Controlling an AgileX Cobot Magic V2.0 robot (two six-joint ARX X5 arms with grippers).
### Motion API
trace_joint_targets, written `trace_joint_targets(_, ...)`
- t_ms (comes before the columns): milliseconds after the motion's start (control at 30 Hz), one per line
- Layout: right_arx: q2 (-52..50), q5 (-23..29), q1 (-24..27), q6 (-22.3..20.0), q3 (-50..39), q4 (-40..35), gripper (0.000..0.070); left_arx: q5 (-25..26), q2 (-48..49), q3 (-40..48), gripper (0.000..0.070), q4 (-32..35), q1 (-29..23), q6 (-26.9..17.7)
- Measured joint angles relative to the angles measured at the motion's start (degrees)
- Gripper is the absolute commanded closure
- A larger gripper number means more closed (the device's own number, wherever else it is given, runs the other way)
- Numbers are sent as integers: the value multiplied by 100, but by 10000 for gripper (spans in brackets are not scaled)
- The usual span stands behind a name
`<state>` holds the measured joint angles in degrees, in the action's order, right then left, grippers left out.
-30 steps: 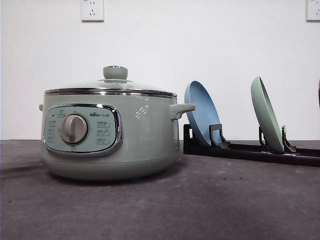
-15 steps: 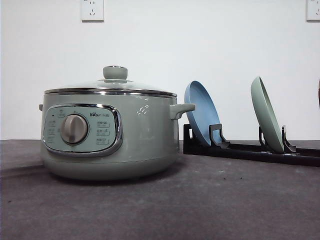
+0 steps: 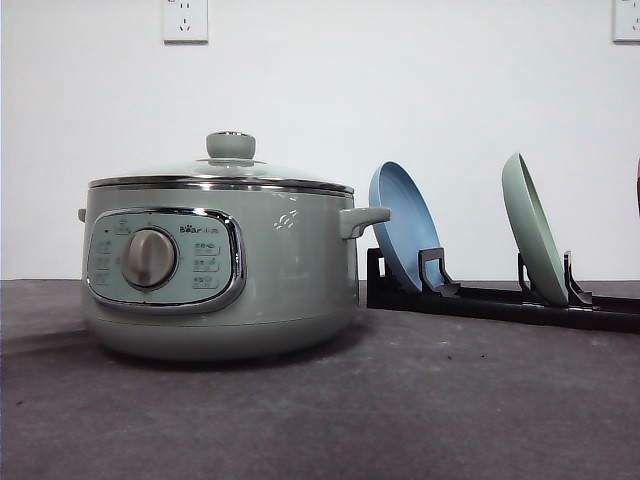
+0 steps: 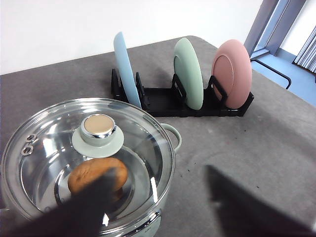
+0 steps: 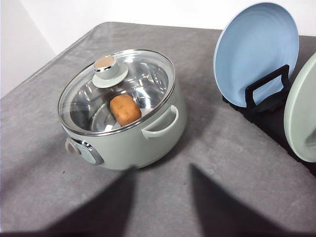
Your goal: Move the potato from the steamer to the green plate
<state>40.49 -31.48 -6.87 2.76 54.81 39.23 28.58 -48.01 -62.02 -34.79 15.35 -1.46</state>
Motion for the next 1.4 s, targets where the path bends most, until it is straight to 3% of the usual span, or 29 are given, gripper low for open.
trace_joint_targets(67, 0, 0, 0, 0, 0, -45, 82, 0, 0, 0, 24, 0, 0, -17)
trace_joint_targets(167, 0, 0, 0, 2, 0, -51, 0, 0, 0, 0, 25, 0, 26, -17)
trace_joint_targets(500, 0, -13, 0, 105, 2, -54, 1, 0, -9, 0, 28, -12, 63, -17)
trace_joint_targets(767, 324, 182, 2, 798, 74, -246, 7, 0, -42, 0, 28, -61, 63, -17)
trace_joint_targets(1000, 1579, 540, 11, 1277, 888, -165, 7, 0, -42, 0, 28, -85, 63, 10)
trace_joint_targets(1400, 4151, 625, 262, 1439, 2709, -294, 9, 0, -42, 0, 28, -85, 66, 92)
